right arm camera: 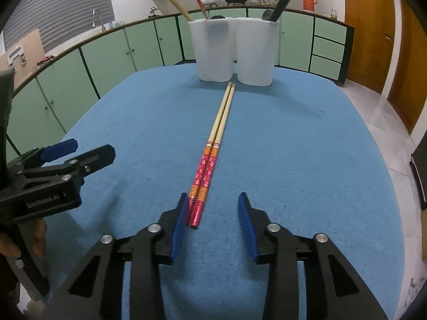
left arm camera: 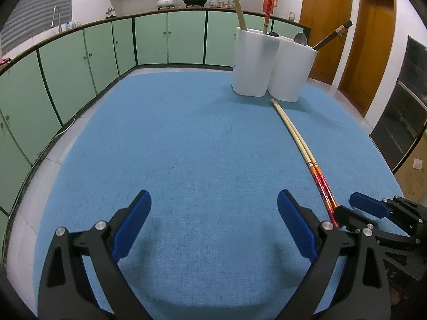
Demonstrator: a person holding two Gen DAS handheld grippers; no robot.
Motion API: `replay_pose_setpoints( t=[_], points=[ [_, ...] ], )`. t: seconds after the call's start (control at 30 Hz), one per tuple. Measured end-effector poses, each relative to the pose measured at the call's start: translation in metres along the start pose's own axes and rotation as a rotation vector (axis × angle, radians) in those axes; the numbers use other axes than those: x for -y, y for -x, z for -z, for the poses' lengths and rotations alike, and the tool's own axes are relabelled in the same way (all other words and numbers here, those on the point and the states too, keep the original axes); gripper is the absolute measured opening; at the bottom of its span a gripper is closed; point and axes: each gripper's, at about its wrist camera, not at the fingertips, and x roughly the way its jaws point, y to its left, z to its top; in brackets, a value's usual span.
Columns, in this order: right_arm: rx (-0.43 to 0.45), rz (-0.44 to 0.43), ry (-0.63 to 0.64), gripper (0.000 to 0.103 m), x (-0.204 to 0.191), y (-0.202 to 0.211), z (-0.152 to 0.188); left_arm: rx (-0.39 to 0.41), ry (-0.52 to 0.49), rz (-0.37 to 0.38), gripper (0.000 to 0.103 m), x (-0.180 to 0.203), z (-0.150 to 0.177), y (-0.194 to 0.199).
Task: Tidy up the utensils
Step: 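Grasp one red-patterned chopstick with the right tool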
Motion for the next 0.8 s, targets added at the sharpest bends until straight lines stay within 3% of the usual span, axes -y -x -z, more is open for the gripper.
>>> replay_pose_setpoints(
  t=[0.47,0.57,0.67,0.8],
  points=[
    [-0.016,0.016,0.011,0.031,-0.001,-0.004,0.000,-0.002,-0.004,-0.006,0.093,0.002,0.000,-0.001],
    [-0.021,0.023,0.014,0.025,-0.001,-0.006,-0.002,0.000,-0.006,-0.010,0.093,0.003,0.000,0.000],
    [-0.024,0.024,0.021,0.007,-0.002,-0.006,-0.002,0.002,-0.010,-0.011,0.093,0.005,0.000,0.000],
    [-0.017,0.034,0.001,0.005,0.002,-0.002,0.001,0.003,-0.014,0.000,0.093,0.011,0.001,0.001]
  ],
)
